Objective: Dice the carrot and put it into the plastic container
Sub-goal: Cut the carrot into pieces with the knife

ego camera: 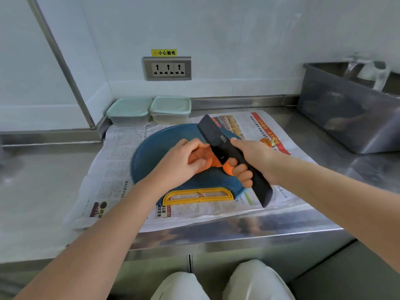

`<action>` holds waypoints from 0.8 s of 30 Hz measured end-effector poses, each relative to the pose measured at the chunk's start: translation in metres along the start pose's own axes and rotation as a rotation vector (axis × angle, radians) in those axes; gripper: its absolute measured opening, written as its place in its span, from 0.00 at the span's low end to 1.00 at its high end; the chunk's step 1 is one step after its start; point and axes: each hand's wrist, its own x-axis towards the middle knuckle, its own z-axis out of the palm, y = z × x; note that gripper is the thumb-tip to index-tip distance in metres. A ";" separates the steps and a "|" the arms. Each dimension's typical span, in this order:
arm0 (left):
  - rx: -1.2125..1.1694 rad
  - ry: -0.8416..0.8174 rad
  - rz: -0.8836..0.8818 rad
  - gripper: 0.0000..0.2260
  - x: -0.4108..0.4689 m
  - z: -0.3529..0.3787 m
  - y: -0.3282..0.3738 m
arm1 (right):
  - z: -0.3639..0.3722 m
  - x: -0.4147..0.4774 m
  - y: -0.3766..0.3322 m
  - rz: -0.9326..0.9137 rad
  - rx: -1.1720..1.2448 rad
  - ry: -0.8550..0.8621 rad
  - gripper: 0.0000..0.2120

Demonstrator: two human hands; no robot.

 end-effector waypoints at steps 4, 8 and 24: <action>0.004 0.013 -0.017 0.15 0.000 0.000 0.001 | -0.005 -0.008 -0.007 -0.011 -0.034 -0.018 0.26; 0.019 0.019 -0.018 0.15 -0.002 0.000 0.005 | -0.004 -0.011 -0.009 -0.016 -0.045 -0.039 0.27; 0.024 0.025 -0.025 0.15 -0.002 0.001 0.006 | -0.004 -0.018 -0.005 -0.016 -0.046 -0.026 0.27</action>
